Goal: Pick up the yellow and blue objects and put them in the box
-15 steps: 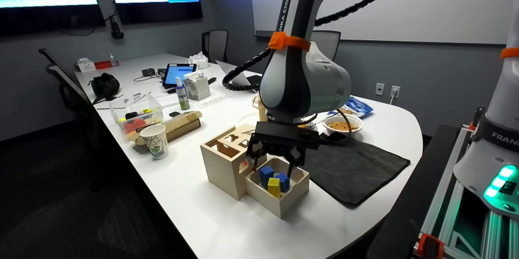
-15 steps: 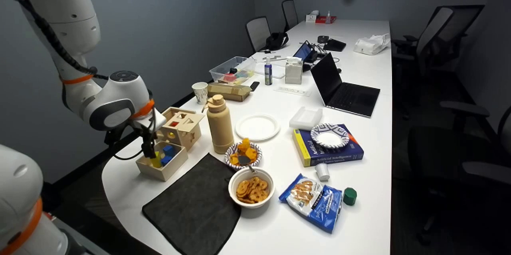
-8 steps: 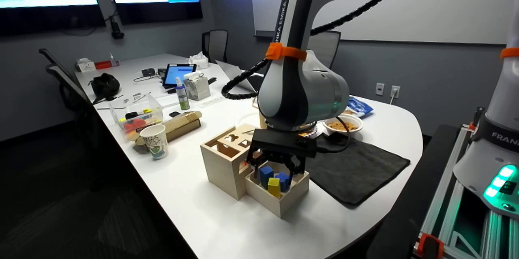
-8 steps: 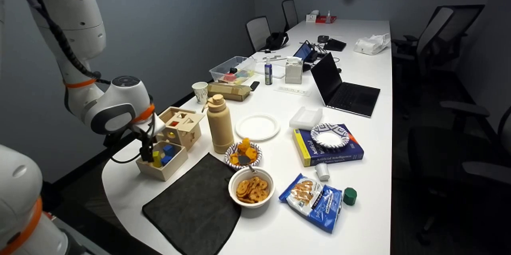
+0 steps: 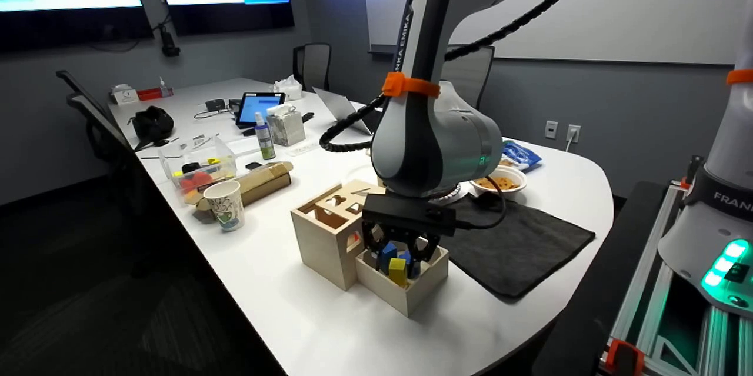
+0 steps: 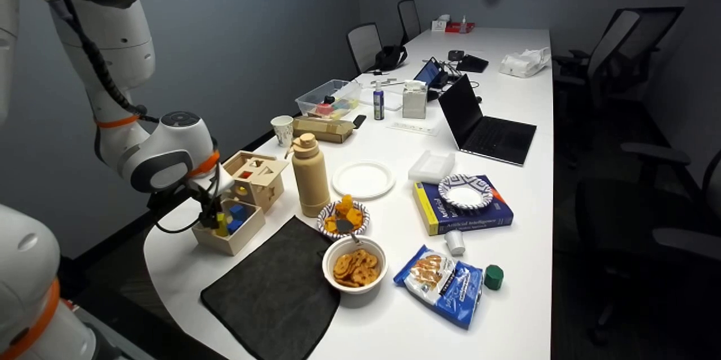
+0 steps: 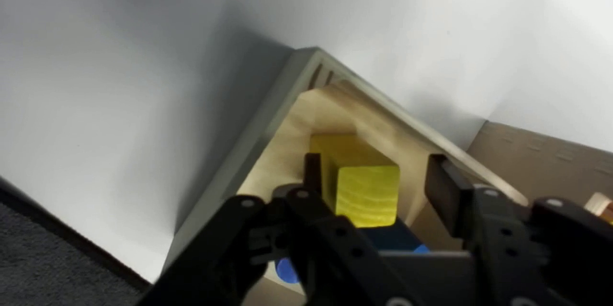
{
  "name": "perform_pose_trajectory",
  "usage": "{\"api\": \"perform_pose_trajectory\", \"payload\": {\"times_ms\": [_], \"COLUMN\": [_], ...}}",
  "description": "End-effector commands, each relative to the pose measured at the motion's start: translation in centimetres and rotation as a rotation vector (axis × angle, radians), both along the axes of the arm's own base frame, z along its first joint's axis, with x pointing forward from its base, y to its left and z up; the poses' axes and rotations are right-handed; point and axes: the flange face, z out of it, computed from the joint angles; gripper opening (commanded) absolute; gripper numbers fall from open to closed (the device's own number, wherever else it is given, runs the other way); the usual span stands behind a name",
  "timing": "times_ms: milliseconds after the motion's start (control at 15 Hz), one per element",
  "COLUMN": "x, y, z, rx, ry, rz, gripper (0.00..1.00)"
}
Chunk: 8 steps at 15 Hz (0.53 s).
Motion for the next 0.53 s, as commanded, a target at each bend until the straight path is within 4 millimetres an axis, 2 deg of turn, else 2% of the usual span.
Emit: {"api": "perform_pose_trajectory", "payload": {"times_ms": [0,133,467], "x": [-0.1,-0.2,-0.8], "y": [0.2,0.1,0.0], "z": [-0.4,-0.5,1.2], "rx": [-0.002,-0.007,-0.013], "ry": [-0.004,0.002,0.007], "rz": [-0.034,-0.043,-0.02], "gripper": [0.3,0.14,0.11]}}
